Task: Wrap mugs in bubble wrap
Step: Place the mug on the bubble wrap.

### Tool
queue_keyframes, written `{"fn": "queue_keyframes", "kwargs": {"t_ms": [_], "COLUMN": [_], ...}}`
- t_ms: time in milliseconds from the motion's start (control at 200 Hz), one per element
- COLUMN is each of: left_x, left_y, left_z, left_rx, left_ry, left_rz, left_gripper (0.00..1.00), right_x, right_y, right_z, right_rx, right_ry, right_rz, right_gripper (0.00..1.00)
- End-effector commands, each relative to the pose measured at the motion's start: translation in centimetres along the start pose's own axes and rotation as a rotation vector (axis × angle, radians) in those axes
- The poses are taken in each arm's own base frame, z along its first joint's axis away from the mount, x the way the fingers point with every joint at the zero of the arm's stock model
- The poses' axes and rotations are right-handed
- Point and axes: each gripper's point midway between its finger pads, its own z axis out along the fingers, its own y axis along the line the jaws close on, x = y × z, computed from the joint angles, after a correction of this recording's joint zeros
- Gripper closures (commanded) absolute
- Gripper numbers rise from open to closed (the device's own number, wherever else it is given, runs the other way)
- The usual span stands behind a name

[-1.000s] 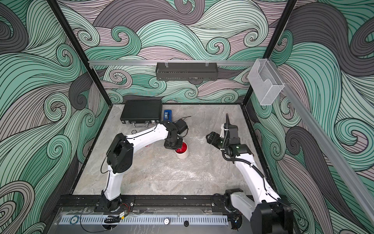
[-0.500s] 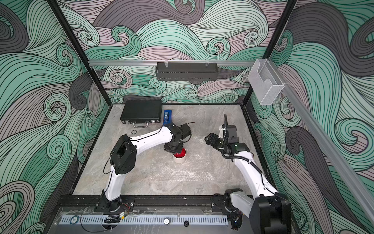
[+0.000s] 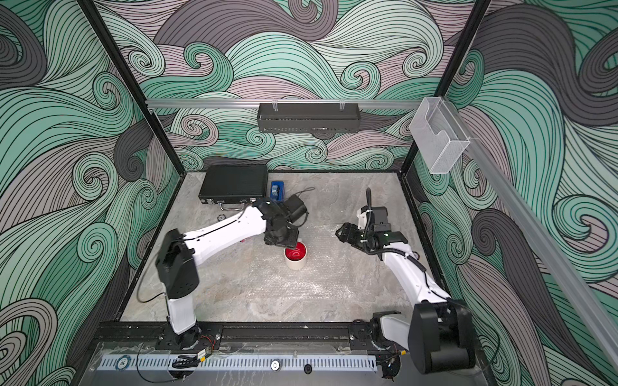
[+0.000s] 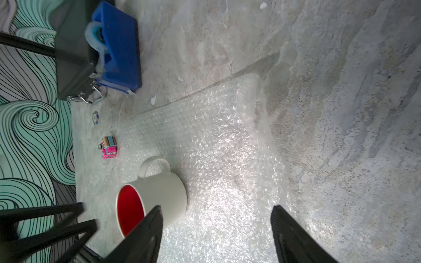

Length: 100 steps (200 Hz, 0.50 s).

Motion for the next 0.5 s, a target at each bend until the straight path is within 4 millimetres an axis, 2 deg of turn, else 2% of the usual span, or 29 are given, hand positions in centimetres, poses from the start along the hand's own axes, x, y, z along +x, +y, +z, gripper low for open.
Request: {"fn": "queue_keyframes", "kwargs": {"t_ms": [0, 60, 75, 110, 155, 225, 345, 420, 495], "left_x": [0.3, 1.6, 1.7, 2.8, 3.7, 5.1, 7.1, 8.2, 8.9], "left_y": [4.1, 7.1, 7.6, 9.4, 10.8, 12.7, 14.3, 15.0, 15.3], "left_z": [-3.6, -1.9, -2.3, -1.0, 0.1, 0.5, 0.6, 1.0, 1.3], "left_rx": [0.031, 0.063, 0.096, 0.128, 0.189, 0.217, 0.205, 0.177, 0.16], "left_ry": [-0.129, -0.164, -0.195, -0.209, -0.238, -0.272, -0.277, -0.252, -0.231], "left_rz": [-0.122, -0.23, -0.267, -0.346, -0.414, -0.505, -0.566, -0.582, -0.59], "left_gripper": [0.32, 0.3, 0.3, 0.3, 0.3, 0.27, 0.27, 0.27, 0.27], "right_x": [-0.4, -1.2, -1.6, -1.9, -2.0, -2.9, -3.8, -3.7, -3.6], "right_y": [-0.9, -1.3, -1.5, -1.9, -2.5, -2.9, -3.6, -3.5, -2.9], "right_z": [2.7, 4.2, 4.6, 5.4, 6.4, 7.4, 8.9, 9.8, 10.4], "right_rx": [-0.004, 0.021, 0.03, 0.056, 0.091, 0.136, 0.168, 0.144, 0.092], "right_ry": [0.096, 0.162, 0.177, 0.226, 0.279, 0.323, 0.382, 0.423, 0.442], "right_rz": [-0.12, -0.171, -0.182, -0.207, -0.247, -0.312, -0.335, -0.325, -0.312], "right_gripper": [0.26, 0.26, 0.26, 0.26, 0.26, 0.26, 0.29, 0.35, 0.48]}}
